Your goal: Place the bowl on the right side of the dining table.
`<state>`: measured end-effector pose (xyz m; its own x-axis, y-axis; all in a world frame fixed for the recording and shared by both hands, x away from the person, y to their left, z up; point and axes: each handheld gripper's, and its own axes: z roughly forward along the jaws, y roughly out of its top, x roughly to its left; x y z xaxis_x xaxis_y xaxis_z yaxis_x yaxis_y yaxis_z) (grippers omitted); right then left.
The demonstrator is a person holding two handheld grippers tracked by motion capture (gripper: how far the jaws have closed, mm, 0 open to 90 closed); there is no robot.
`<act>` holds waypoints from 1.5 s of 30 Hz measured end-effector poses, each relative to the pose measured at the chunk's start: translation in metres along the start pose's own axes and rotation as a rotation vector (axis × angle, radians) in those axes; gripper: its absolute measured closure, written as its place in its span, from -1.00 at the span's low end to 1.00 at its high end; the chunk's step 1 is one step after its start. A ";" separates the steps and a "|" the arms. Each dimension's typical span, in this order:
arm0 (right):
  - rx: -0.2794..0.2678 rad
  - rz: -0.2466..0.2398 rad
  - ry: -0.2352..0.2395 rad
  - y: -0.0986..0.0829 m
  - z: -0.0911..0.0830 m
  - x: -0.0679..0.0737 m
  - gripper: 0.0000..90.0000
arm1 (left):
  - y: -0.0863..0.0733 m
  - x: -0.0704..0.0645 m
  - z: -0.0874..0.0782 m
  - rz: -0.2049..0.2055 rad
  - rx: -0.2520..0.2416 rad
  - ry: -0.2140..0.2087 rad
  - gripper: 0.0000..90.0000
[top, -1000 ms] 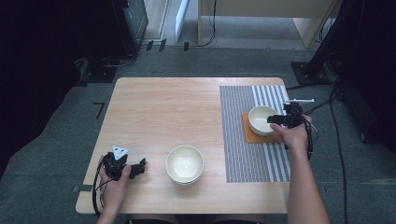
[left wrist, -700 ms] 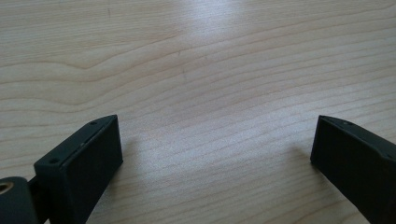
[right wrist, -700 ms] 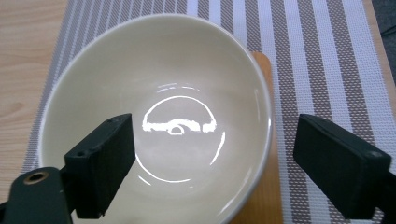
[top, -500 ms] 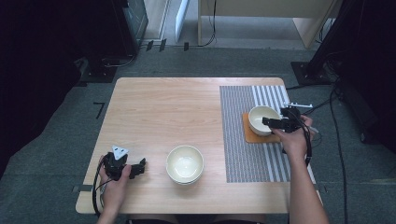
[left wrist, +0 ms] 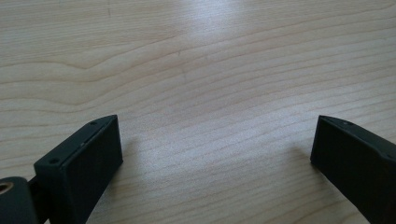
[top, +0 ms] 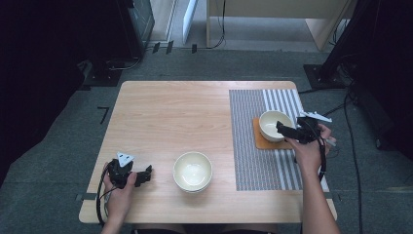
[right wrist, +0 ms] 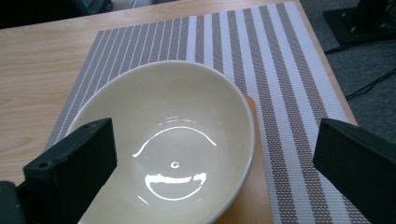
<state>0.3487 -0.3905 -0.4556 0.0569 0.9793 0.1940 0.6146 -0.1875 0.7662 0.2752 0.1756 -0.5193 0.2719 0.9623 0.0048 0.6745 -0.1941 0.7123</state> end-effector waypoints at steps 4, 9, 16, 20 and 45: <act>-0.043 -0.012 0.011 -0.003 -0.004 0.001 -1.00 | 0.000 0.000 0.000 0.000 0.000 0.000 -0.96; -0.102 -0.047 0.016 -0.007 -0.009 0.003 -1.00 | 0.000 0.000 0.000 0.000 0.000 0.000 -0.96; -0.123 -0.034 0.028 -0.014 -0.013 0.004 -1.00 | 0.000 0.000 0.000 -0.001 0.000 0.000 -0.96; -0.131 -0.044 0.017 -0.020 -0.015 0.004 -1.00 | 0.000 0.000 0.000 0.000 0.000 0.000 -0.96; -0.174 -0.058 0.047 -0.052 -0.035 0.008 -1.00 | 0.000 0.000 0.000 0.000 0.001 0.001 -0.96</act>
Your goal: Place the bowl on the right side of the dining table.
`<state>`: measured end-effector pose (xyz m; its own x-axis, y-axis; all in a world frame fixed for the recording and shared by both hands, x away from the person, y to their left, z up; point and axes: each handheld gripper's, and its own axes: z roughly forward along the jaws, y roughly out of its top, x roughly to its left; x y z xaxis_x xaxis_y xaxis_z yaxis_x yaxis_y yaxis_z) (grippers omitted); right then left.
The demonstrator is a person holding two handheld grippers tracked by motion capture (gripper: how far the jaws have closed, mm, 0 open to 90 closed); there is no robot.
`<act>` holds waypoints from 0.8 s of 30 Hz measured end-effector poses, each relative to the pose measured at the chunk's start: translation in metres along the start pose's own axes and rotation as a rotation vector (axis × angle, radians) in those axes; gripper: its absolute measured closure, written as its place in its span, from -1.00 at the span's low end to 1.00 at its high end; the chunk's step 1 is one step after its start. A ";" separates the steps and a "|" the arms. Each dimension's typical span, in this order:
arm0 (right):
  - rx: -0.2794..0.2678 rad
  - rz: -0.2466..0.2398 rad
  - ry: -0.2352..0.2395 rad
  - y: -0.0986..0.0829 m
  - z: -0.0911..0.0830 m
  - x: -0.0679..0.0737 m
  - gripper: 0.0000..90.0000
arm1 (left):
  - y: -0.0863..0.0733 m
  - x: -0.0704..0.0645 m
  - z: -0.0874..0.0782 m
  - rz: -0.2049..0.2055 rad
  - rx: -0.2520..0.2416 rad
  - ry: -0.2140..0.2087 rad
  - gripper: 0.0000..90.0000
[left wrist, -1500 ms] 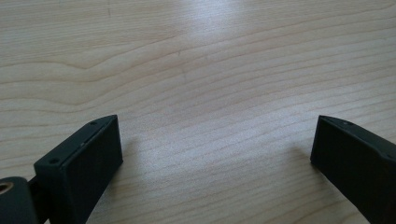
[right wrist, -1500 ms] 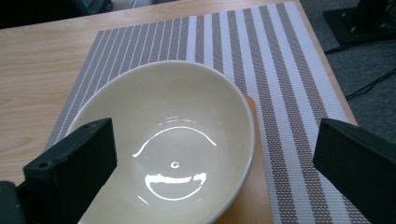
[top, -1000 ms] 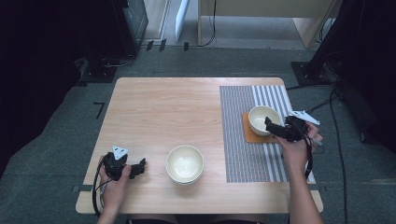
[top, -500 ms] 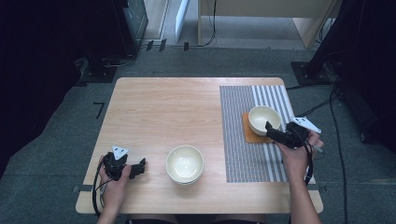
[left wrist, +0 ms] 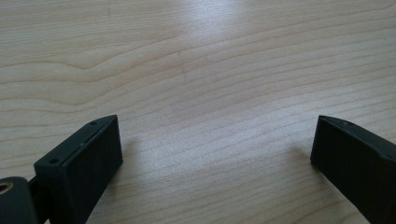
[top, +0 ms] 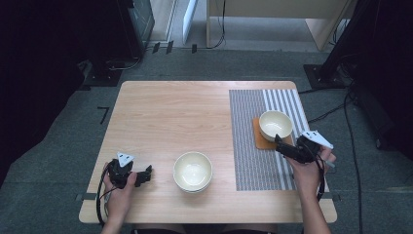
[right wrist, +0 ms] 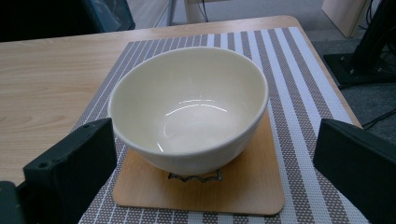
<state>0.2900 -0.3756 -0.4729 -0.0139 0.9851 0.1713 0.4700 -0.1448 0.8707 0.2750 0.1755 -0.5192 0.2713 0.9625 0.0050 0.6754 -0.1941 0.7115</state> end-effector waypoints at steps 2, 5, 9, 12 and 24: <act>0.000 -0.006 -0.001 -0.002 -0.002 0.000 -1.00 | 0.000 0.000 0.000 0.001 0.000 0.000 -0.96; -0.004 -0.008 -0.001 -0.004 -0.006 0.000 -1.00 | 0.000 0.000 0.000 0.001 0.000 0.000 -0.96; -0.007 -0.014 -0.008 -0.008 -0.011 -0.003 -1.00 | 0.000 0.000 0.000 0.000 0.000 0.000 -0.96; -0.010 -0.019 -0.012 -0.012 -0.015 -0.005 -1.00 | 0.000 0.000 0.000 0.001 0.000 0.000 -0.96; -0.004 -0.017 -0.029 -0.030 -0.030 -0.017 -1.00 | 0.000 -0.001 0.000 0.001 -0.001 0.000 -0.96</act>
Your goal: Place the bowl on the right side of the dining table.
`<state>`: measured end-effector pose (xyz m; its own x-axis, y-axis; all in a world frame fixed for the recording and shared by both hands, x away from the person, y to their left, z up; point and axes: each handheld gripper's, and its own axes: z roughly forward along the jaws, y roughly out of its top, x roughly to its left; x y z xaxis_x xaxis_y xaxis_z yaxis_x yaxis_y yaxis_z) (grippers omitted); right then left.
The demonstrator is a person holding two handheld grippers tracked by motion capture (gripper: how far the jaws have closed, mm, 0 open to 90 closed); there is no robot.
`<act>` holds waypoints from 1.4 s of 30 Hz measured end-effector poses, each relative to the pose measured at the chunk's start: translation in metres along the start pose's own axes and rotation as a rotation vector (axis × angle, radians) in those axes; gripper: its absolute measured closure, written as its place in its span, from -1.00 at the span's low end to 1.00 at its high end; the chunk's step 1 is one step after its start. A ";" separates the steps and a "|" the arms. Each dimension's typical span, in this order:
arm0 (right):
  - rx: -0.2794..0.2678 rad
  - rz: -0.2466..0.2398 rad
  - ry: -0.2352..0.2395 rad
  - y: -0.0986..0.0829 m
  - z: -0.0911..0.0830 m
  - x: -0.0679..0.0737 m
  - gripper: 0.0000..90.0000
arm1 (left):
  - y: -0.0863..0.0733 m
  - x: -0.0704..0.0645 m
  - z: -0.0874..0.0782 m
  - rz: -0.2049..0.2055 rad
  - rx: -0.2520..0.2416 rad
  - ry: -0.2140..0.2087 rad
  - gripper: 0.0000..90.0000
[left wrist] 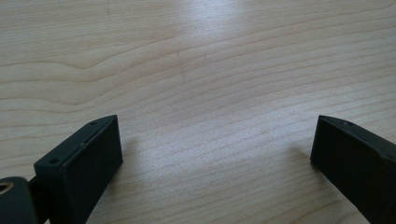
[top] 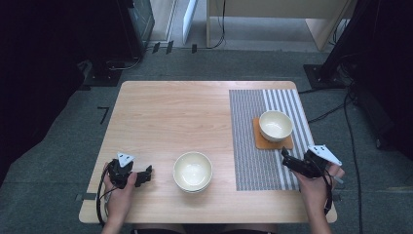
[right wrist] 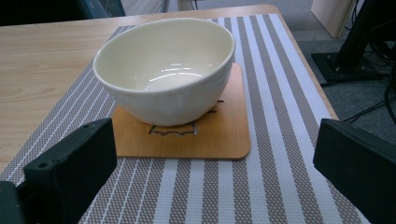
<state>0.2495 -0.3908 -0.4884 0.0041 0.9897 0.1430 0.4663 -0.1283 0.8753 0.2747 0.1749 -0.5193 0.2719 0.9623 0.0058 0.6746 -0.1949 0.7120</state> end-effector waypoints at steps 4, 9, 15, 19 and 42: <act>0.010 -0.004 -0.007 -0.007 -0.005 -0.004 -1.00 | 0.000 0.000 0.000 0.000 0.000 0.000 -0.96; 0.018 -0.009 -0.010 -0.016 -0.010 -0.008 -1.00 | 0.000 0.000 0.000 0.000 0.000 0.000 -0.96; 0.038 -0.010 -0.015 -0.027 -0.016 -0.013 -1.00 | 0.000 0.000 0.000 0.001 0.000 0.000 -0.96; 0.044 -0.016 -0.021 -0.031 -0.019 -0.017 -1.00 | 0.000 0.000 0.000 0.001 0.000 0.000 -0.96; 0.155 -0.058 -0.032 -0.051 -0.034 -0.027 -1.00 | 0.000 -0.001 0.000 0.002 0.001 0.001 -0.96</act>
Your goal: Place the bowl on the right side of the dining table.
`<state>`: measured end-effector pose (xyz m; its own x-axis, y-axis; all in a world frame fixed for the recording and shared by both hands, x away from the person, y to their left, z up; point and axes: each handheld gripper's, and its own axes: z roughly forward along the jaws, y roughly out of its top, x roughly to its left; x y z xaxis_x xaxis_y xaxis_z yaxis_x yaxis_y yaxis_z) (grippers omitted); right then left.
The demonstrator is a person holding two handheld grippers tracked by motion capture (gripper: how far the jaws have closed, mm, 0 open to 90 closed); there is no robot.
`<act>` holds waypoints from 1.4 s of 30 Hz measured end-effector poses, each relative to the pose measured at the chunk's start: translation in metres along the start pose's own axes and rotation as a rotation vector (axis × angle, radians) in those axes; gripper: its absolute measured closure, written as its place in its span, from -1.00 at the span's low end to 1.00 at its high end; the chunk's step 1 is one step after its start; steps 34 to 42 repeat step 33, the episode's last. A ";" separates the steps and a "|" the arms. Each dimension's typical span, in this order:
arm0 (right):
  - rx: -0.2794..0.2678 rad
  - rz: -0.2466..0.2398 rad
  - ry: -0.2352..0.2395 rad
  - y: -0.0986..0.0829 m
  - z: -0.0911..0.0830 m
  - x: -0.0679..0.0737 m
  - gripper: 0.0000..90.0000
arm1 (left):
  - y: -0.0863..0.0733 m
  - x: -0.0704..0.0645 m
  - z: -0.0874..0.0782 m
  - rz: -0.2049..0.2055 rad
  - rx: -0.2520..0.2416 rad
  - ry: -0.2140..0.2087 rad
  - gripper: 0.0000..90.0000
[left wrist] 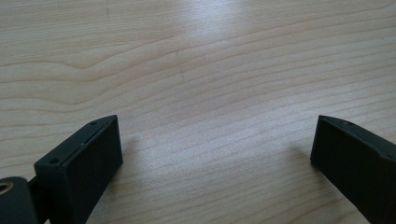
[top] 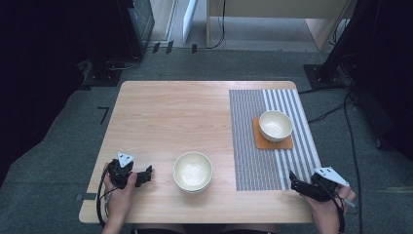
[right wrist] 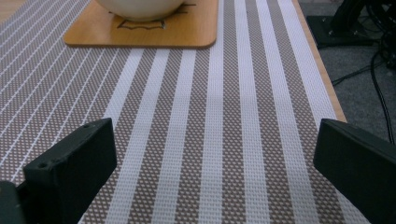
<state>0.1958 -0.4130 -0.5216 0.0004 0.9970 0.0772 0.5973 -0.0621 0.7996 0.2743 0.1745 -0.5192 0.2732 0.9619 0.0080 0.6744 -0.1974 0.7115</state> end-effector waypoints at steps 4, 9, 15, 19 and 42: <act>0.071 -0.011 0.002 -0.002 0.001 -0.001 -1.00 | 0.000 0.000 0.000 0.000 0.000 0.000 -0.96; 0.124 -0.025 0.009 -0.003 0.002 0.000 -1.00 | 0.000 0.000 0.000 0.000 0.000 0.000 -0.96; 0.132 -0.047 -0.013 -0.004 0.002 0.002 -0.95 | 0.000 0.000 0.000 0.000 0.000 -0.001 -0.96; 0.133 -0.046 -0.015 -0.004 0.002 0.002 -0.95 | 0.000 0.000 0.000 0.000 0.000 -0.001 -0.96; 0.133 -0.047 -0.023 -0.007 -0.002 0.004 -0.95 | 0.000 0.000 0.000 -0.002 0.000 -0.002 -0.96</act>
